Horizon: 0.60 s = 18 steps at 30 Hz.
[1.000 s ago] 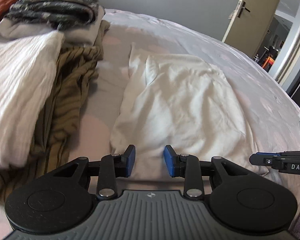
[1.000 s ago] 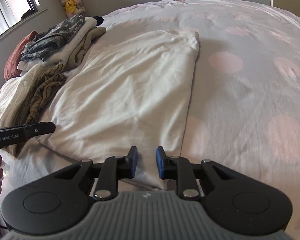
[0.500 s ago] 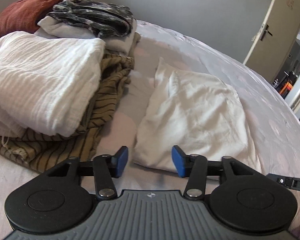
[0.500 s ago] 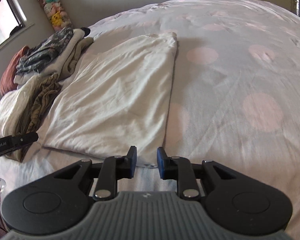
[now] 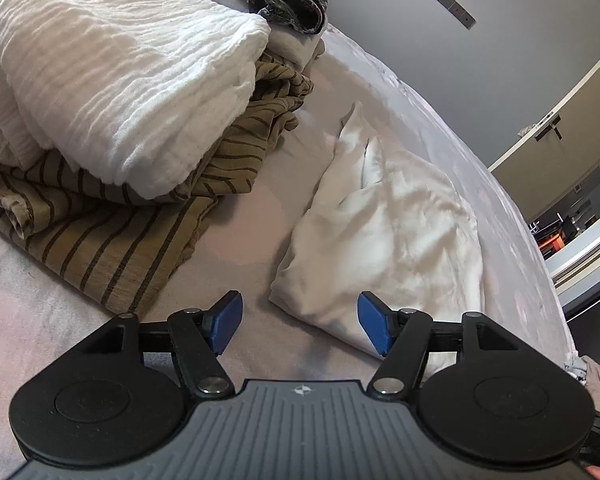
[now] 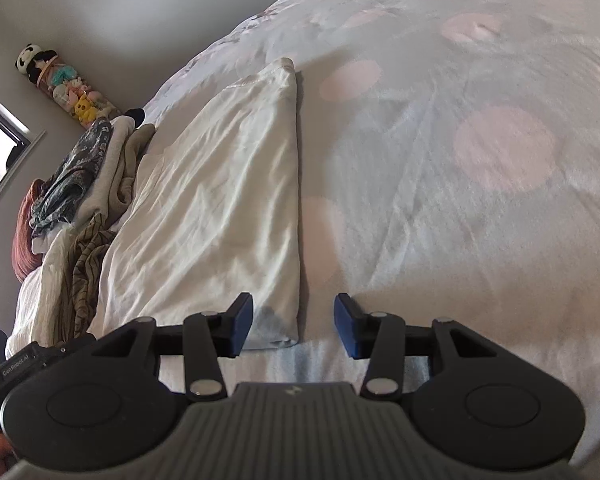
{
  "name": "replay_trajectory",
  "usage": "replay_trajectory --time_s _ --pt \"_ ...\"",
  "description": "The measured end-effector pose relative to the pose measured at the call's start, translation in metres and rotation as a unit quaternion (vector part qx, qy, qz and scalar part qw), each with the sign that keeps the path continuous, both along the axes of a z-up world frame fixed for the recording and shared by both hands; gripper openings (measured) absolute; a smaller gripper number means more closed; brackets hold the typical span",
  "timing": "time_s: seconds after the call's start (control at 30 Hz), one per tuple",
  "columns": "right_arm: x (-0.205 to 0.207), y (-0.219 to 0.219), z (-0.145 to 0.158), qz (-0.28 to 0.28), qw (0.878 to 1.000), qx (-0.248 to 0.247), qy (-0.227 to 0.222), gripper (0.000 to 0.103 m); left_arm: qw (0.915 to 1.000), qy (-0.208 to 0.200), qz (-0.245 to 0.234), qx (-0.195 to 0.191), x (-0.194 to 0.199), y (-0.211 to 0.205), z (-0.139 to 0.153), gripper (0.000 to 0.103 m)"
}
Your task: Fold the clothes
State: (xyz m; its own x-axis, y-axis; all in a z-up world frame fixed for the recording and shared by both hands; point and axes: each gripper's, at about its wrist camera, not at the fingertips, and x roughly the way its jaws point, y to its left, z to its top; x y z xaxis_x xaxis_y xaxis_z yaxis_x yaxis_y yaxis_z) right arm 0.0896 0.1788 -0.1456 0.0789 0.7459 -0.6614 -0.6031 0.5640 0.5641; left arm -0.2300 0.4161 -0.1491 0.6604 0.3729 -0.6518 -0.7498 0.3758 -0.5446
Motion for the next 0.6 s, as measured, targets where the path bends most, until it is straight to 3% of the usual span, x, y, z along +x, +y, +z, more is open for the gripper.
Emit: replay_trajectory --time_s 0.4,0.47,0.6 --pt "0.002 0.019 -0.011 0.016 0.999 0.027 0.019 0.048 0.9999 -0.009 -0.005 0.008 0.017 0.003 -0.009 0.061" --pt "0.001 0.023 -0.012 0.021 0.999 0.027 0.017 0.047 0.9999 -0.005 -0.007 0.014 0.020 0.002 -0.009 0.058" --pt "-0.003 0.032 -0.013 0.031 0.999 0.026 0.011 0.041 0.9997 0.006 -0.007 0.021 0.027 -0.002 -0.010 0.042"
